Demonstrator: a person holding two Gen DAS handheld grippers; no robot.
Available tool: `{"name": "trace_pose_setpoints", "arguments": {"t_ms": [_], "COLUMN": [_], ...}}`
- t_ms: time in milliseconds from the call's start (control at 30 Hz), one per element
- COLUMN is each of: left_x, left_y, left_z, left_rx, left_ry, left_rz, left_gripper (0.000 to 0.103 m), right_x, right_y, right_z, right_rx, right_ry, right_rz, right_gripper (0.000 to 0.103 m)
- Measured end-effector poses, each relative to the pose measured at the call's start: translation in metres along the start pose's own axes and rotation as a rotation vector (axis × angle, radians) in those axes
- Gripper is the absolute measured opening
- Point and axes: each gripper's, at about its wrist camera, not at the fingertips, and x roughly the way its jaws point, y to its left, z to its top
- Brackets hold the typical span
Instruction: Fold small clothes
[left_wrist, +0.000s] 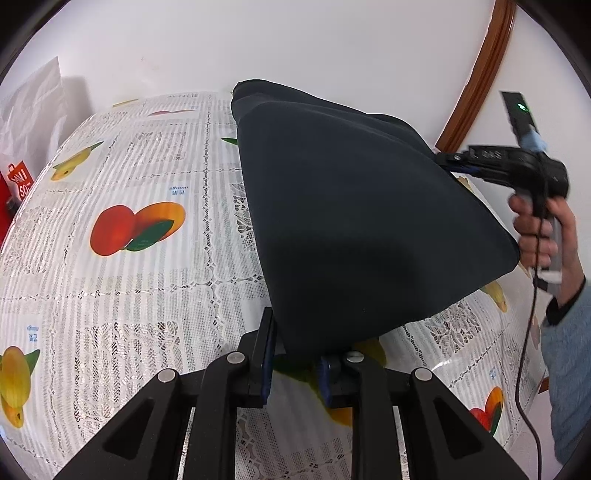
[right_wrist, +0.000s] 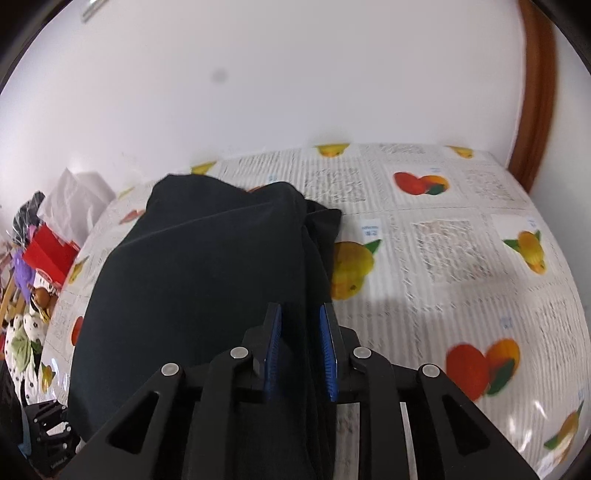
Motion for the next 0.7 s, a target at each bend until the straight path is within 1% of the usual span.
{"name": "trace_pose_setpoints", "arguments": {"t_ms": [67, 100, 133, 167, 233, 267, 300, 367, 433, 500, 533, 600, 633, 700], "left_x": [0.0, 0.0, 0.0, 0.0, -0.001, -0.001, -0.001, -0.001, -0.001, -0.001, -0.001, -0.001, -0.001, 0.0], "left_y": [0.0, 0.0, 0.0, 0.001, 0.002, 0.002, 0.002, 0.001, 0.001, 0.002, 0.002, 0.003, 0.003, 0.002], "left_z": [-0.001, -0.001, -0.001, 0.0, -0.001, -0.001, -0.001, -0.002, -0.002, -0.002, -0.001, -0.001, 0.0, 0.0], "left_rx": [0.0, -0.001, -0.001, -0.003, -0.01, -0.01, -0.009, 0.001, 0.003, -0.001, -0.002, -0.004, -0.004, 0.005], "left_ry": [-0.001, -0.002, -0.002, -0.001, -0.003, -0.004, -0.006, -0.008, -0.007, -0.005, -0.004, -0.001, 0.001, 0.003], "left_rz": [-0.002, -0.002, -0.003, -0.004, -0.009, -0.01, -0.01, -0.004, -0.003, -0.008, -0.01, -0.011, -0.011, -0.006], "left_gripper": [0.02, 0.02, 0.02, 0.02, 0.02, 0.02, 0.02, 0.02, 0.02, 0.02, 0.02, 0.02, 0.02, 0.02], "right_x": [0.011, 0.017, 0.02, 0.018, 0.003, 0.0, 0.002, 0.009, 0.009, 0.0, -0.006, -0.016, -0.022, -0.033], "right_y": [0.003, 0.004, 0.005, 0.006, 0.001, -0.002, -0.006, -0.004, -0.001, -0.004, -0.007, -0.013, -0.016, -0.02], "right_z": [0.006, 0.008, 0.008, 0.008, 0.006, 0.006, 0.005, 0.002, 0.0, -0.002, -0.006, -0.017, -0.024, -0.037], "right_rx": [-0.016, -0.027, -0.036, -0.052, -0.064, -0.047, -0.025, -0.036, -0.061, -0.042, -0.023, 0.007, 0.015, 0.03], "right_ry": [0.03, 0.054, 0.057, 0.036, -0.059, -0.069, -0.054, -0.021, -0.02, -0.03, -0.035, -0.026, -0.016, -0.013], "right_rz": [0.006, 0.003, 0.007, 0.008, -0.004, 0.018, 0.025, 0.005, -0.027, -0.059, -0.047, -0.013, 0.006, 0.019], "right_gripper": [0.02, 0.018, 0.006, 0.003, 0.003, 0.003, 0.003, 0.003, 0.004, 0.004, 0.009, 0.013, 0.018, 0.023]}}
